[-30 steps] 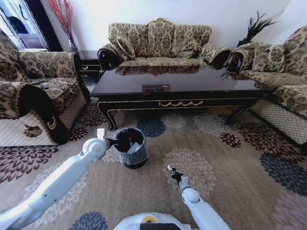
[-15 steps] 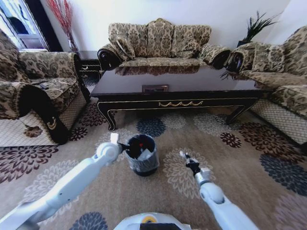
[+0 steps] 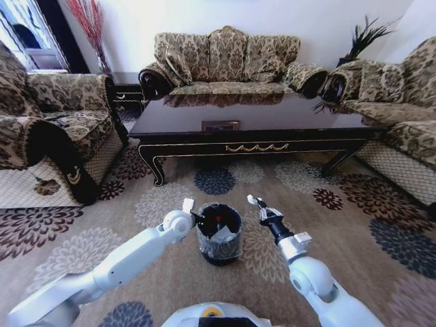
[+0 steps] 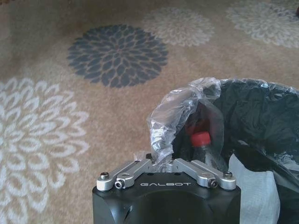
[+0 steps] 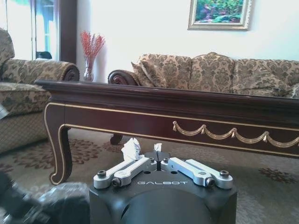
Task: Move to the front of the table and pick up the trash from the floor, then place it into the trash bin.
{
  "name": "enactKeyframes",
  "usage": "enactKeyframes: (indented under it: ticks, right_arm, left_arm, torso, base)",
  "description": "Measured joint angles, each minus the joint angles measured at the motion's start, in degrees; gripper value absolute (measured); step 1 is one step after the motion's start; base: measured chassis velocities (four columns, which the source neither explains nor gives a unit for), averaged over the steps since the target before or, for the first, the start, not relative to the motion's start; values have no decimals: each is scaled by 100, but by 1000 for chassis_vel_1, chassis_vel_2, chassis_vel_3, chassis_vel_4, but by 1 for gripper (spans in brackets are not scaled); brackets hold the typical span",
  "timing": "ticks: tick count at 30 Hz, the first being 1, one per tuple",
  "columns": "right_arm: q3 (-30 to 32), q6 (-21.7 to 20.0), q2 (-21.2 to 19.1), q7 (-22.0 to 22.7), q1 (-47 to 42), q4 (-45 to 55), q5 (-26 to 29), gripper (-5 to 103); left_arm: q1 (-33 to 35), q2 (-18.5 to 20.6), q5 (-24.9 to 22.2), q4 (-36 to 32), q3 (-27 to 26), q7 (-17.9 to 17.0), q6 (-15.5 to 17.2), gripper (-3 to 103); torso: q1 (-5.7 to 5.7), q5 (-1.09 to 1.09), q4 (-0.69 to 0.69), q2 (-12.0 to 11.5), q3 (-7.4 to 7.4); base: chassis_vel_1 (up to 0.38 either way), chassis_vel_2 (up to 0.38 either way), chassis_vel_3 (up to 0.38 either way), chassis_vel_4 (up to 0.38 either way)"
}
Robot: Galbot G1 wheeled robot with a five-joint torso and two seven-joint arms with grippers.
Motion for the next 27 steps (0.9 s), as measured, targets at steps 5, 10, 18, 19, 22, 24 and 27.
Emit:
enactKeyframes:
  ticks: [5, 10, 18, 19, 22, 24, 27]
  right_arm:
    - [-33, 137, 36, -118, -236, -11, -404, 0]
    - [-118, 276, 77, -211, -375, -48, -579, 0]
    - [-138, 375, 117, -461, -684, 2, -851, 21]
    - [-145, 376, 124, -462, -700, 6, -892, 27]
    - [-154, 376, 148, -462, -730, 16, -988, 38]
    - [-155, 376, 168, -458, -747, 21, -1006, 43]
    - [-136, 376, 186, -426, -752, 35, -974, 54]
  left_arm:
    - [-170, -93, -65, -76, 120, -30, -22, 3]
    - [-257, -161, -95, -87, 176, -66, -29, 3]
    - [-157, -120, -90, -172, 143, -78, -35, 3]
    - [-139, -113, -86, -179, 129, -79, -34, 3]
    - [-99, -100, -79, -199, 90, -80, -34, 3]
    - [-59, -83, -73, -218, 49, -83, -35, 3]
    - [2, -35, -53, -245, -12, -80, -35, 3]
  torso:
    - [0, -1, 0, 0, 0]
    - [0, 0, 0, 0, 0]
    - [0, -1, 0, 0, 0]
    - [0, 0, 0, 0, 0]
    - [-1, -1, 1, 0, 0]
    - [0, -1, 0, 0, 0]
    - [0, -1, 0, 0, 0]
  base:
    - [0, 0, 0, 0]
    - [0, 0, 0, 0]
    - [0, 0, 0, 0]
    - [0, 0, 0, 0]
    - [0, 0, 0, 0]
    - [0, 0, 0, 0]
    - [0, 0, 0, 0]
